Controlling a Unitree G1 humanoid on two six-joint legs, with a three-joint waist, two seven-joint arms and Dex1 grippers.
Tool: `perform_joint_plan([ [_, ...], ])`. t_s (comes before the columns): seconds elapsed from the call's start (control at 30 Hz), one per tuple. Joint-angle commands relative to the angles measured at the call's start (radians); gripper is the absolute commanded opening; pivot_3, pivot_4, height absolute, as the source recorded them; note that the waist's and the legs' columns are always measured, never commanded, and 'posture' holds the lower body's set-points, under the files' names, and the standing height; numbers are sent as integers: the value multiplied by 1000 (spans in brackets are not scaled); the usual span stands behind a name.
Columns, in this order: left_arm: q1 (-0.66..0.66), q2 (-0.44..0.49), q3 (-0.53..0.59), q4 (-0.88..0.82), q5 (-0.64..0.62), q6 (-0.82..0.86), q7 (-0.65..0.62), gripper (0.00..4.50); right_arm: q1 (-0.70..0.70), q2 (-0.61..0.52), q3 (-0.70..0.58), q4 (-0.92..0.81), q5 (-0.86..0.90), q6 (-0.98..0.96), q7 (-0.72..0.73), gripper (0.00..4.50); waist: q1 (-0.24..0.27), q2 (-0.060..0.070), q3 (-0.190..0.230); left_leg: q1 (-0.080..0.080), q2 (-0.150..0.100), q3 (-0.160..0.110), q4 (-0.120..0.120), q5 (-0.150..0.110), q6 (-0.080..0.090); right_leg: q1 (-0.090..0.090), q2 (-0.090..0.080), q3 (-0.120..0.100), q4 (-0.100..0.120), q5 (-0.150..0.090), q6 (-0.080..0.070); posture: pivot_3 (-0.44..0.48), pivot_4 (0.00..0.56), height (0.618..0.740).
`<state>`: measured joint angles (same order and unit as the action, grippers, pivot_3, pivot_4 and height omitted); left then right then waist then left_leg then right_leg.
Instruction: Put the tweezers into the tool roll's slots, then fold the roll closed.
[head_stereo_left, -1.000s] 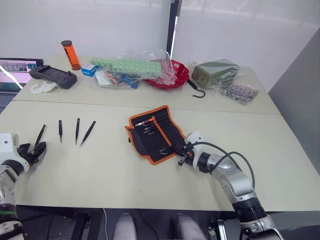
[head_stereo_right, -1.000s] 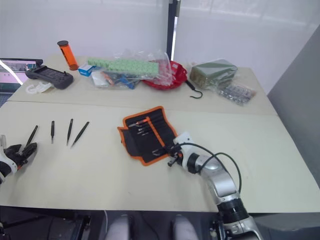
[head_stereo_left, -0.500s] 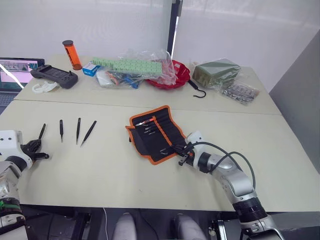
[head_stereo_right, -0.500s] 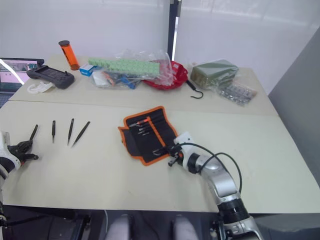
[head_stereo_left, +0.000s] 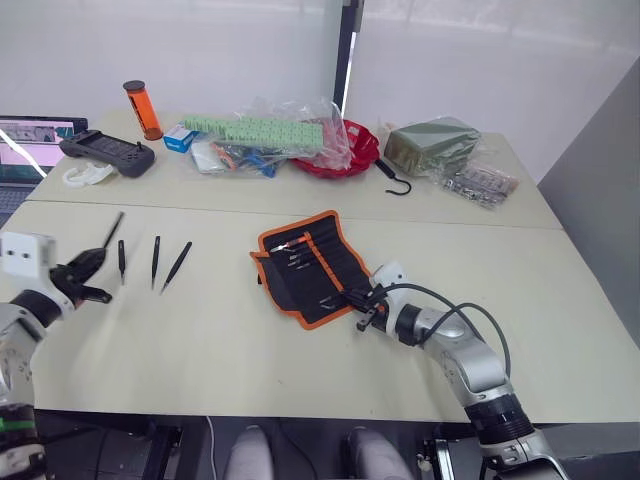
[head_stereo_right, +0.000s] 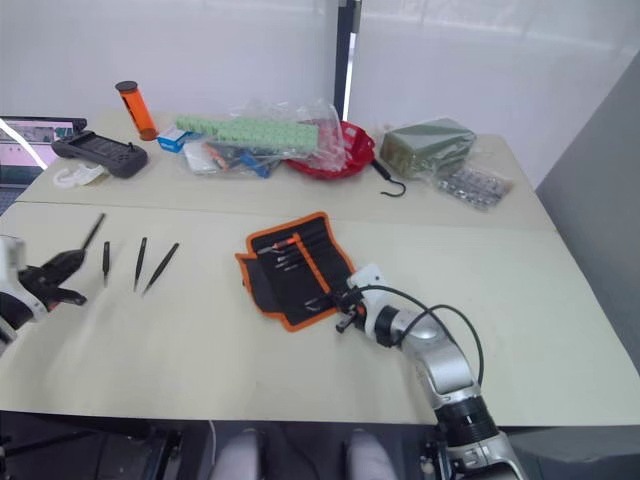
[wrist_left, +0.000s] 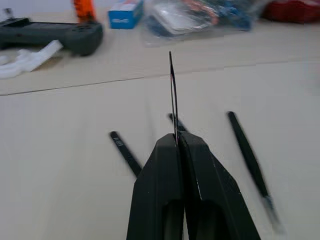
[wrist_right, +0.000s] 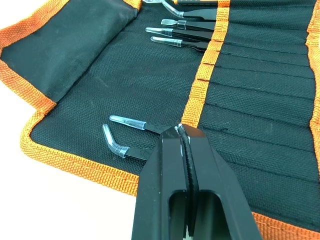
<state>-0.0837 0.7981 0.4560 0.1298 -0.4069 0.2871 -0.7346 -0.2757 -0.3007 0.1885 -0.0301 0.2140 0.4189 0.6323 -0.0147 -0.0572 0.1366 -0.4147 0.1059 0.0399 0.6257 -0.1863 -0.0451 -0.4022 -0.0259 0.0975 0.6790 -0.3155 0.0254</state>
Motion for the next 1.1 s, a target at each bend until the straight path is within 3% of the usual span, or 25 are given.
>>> perform_joint_plan([
  [0.03, 72, 49, -98, -155, 83, -27, -54, 23, 13, -5, 13, 17, -13, 27, 0, 0, 0, 1, 0, 0, 0, 0, 0, 0, 0, 0, 0, 0, 0, 0, 0, 0, 150, 737],
  [0.13, 112, 58, -136, -233, 107, -15, -60, 23, 13, -3, 14, 16, -13, 28, -2, 0, 0, 1, 1, 0, 0, 0, 0, 0, 0, -1, 0, 0, 0, 0, 0, 0, 150, 737],
  [0.4, 166, 109, -295, -269, 372, -145, -11, 23, 16, 3, 14, 13, -12, 29, -9, 0, 0, 3, 2, 0, 0, 1, 0, 0, 0, -1, 0, 1, 0, 0, 0, 0, 150, 737],
  [0.47, 170, 101, -302, -287, 379, -147, -10, 23, 15, 5, 15, 14, -13, 29, -9, 0, 0, 3, 2, 0, 0, 1, 0, 0, 0, -1, 0, 1, 0, 0, 0, 0, 150, 737],
  [0.5, 171, 99, -298, -296, 375, -146, -13, 317, 14, 5, 15, 15, -13, 28, -8, 0, 0, 4, 2, 0, 0, 1, 0, 0, 0, -1, 0, 1, 0, 0, 0, 0, 150, 737],
  [0.7, 173, 77, -208, -336, 267, -93, -53, 2221, 10, 3, 13, 18, -13, 29, -5, 0, 0, 4, 2, 0, 0, 1, 0, 0, 0, -1, 0, 1, 0, 0, 0, 0, 150, 737],
  [0.8, 173, 48, -126, -345, 131, -16, -87, 3182, 11, 3, 15, 18, -13, 29, -4, 0, -1, 4, 2, 0, 1, 1, 0, 0, 0, -1, 1, 1, 0, 0, 0, 0, 150, 737],
  [0.93, 160, 10, -27, -317, -28, 89, -116, 3182, 14, 5, 19, 14, -12, 31, -2, 0, -2, 4, 2, 0, 1, 1, 0, 0, 0, -1, 0, 1, 0, 0, 0, 0, 150, 737],
  [1.1, 161, 16, -17, -268, -84, 162, -154, 3182, 12, 7, 20, 17, -13, 28, -2, 0, -3, 4, 2, 0, 1, 1, 0, 0, 0, -1, 0, 1, 0, 0, 0, 0, 150, 737],
])
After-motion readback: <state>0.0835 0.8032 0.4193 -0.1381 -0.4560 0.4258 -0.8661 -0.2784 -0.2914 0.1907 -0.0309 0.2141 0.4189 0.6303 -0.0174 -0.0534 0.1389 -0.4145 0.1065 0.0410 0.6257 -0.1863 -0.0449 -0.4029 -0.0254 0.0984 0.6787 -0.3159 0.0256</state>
